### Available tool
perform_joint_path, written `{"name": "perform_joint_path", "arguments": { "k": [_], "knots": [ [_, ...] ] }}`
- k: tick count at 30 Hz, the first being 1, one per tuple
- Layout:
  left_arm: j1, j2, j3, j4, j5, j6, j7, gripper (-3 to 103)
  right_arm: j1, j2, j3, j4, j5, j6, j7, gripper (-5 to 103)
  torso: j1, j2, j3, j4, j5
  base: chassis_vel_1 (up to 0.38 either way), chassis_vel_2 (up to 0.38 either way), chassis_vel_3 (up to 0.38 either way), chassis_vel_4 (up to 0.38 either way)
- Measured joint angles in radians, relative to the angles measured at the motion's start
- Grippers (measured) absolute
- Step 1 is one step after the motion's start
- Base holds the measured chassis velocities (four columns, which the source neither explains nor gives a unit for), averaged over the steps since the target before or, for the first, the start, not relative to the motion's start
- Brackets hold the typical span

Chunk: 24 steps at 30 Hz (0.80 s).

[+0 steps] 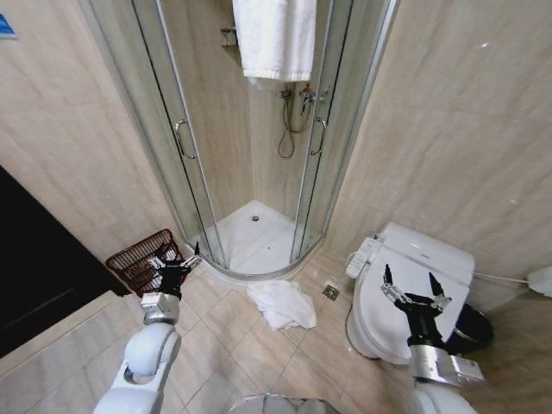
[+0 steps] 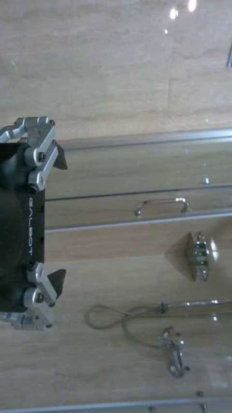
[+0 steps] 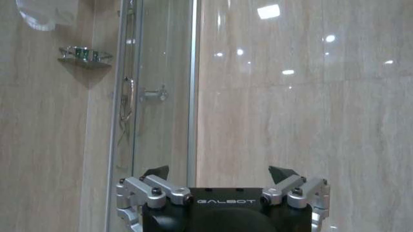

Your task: Discard the used towel into the hamper.

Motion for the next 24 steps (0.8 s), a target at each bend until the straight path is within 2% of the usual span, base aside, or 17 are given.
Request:
{"name": "perform_joint_path", "arguments": {
  "k": [24],
  "knots": [
    [-0.044, 0.010, 0.022, 0.016, 0.003, 0.050, -0.037, 100, 0.025, -0.010, 0.006, -0.027, 0.010, -0.008, 0.000, 100, 0.052, 0.115, 0.063, 0.0002, 0.0000, 0.015, 0.019, 0.019, 0.018]
  ]
}}
